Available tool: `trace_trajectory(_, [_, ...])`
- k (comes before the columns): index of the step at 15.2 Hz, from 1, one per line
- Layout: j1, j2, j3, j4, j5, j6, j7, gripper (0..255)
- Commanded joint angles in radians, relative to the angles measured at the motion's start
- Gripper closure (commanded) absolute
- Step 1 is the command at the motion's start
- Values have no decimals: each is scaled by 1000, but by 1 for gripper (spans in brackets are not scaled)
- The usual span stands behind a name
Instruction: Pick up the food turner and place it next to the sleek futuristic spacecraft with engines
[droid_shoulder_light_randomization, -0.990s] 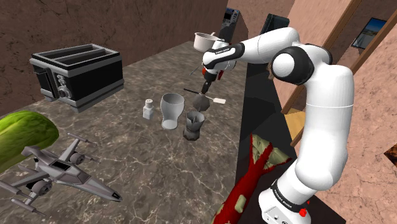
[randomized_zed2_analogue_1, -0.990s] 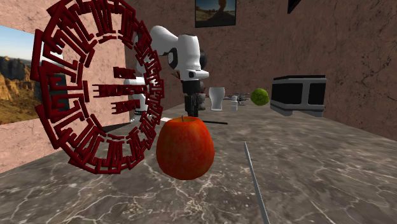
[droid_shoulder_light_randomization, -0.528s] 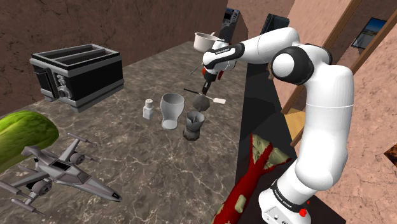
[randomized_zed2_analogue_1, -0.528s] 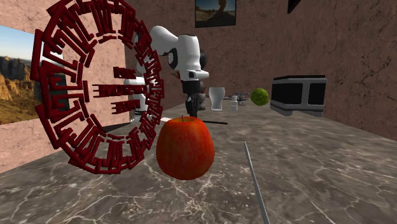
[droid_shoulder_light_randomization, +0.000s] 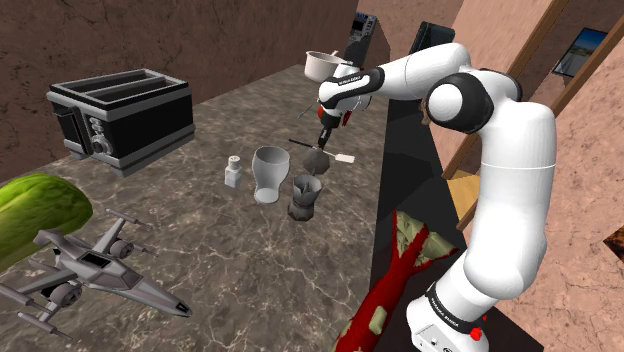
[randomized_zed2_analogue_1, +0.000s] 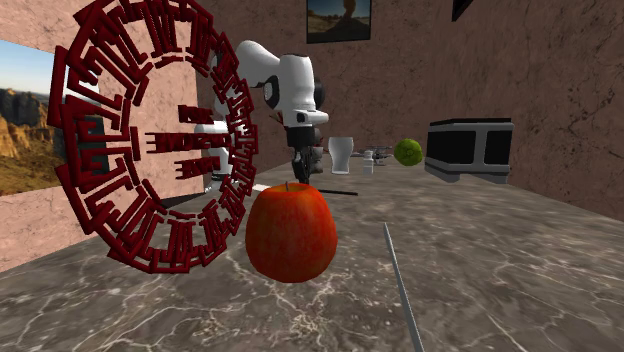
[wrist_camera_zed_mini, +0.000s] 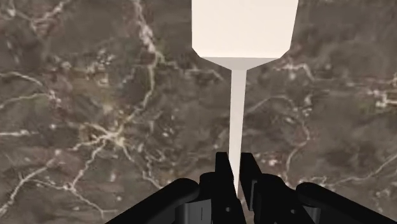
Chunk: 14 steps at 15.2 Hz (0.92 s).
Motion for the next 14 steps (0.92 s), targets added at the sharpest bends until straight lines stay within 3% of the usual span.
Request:
trace_trajectory(1, [0,-6,-1,5,-2,-11,2,255])
trace_trajectory(14, [3,-67,-11,91,-23,-156,20,255])
